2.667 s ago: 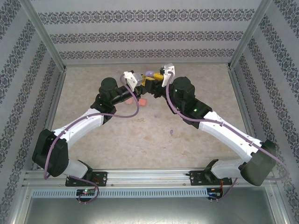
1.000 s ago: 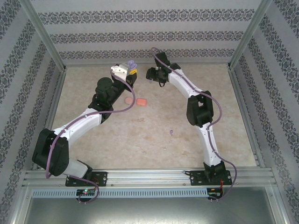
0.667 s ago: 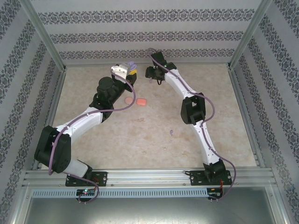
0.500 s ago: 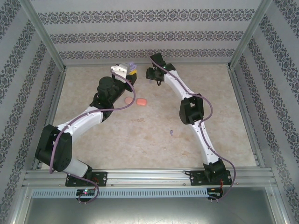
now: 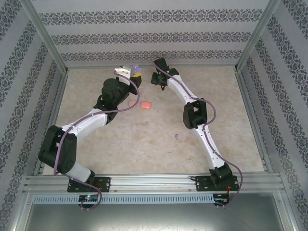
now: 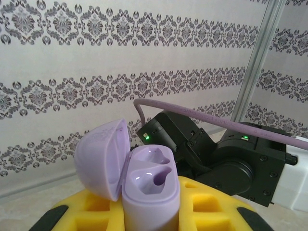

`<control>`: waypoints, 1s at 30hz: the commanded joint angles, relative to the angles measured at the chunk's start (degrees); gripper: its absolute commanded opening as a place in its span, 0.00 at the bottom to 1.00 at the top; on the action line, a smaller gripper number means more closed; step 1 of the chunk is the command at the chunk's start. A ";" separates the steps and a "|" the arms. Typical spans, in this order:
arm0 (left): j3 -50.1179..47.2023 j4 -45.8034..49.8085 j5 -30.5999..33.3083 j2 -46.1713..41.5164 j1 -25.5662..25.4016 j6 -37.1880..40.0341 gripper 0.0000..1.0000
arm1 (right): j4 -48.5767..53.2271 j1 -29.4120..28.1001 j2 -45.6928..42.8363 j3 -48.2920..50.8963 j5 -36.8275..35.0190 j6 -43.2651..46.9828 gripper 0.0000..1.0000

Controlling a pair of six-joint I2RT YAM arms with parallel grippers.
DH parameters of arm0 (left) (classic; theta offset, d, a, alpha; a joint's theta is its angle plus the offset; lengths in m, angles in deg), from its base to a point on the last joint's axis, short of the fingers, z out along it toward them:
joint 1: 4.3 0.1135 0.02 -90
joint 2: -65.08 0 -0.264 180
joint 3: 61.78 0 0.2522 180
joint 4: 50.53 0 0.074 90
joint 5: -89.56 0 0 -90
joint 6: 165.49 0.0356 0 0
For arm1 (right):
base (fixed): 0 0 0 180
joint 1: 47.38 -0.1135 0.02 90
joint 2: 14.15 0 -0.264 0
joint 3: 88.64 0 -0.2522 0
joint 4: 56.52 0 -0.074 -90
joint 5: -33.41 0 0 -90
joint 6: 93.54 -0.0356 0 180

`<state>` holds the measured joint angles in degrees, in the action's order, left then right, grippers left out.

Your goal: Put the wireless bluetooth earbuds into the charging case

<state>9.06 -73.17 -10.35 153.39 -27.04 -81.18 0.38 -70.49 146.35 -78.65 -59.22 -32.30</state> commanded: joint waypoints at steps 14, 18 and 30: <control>6.26 -1.07 -1.55 4.47 0.53 -4.05 0.00 | 6.95 0.35 2.39 -4.34 1.04 -1.08 0.42; 6.60 -1.13 -1.51 4.84 0.50 -4.50 0.00 | 7.77 0.20 2.27 -4.24 1.06 -0.32 0.42; 7.69 0.23 -1.96 4.96 0.51 -4.85 0.00 | 7.76 -0.40 -3.20 4.13 1.93 0.00 0.40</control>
<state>14.57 -73.13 -10.96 158.07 -27.04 -85.03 6.17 -70.49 146.42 -77.38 -58.45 -32.08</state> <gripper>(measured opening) 0.208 0.401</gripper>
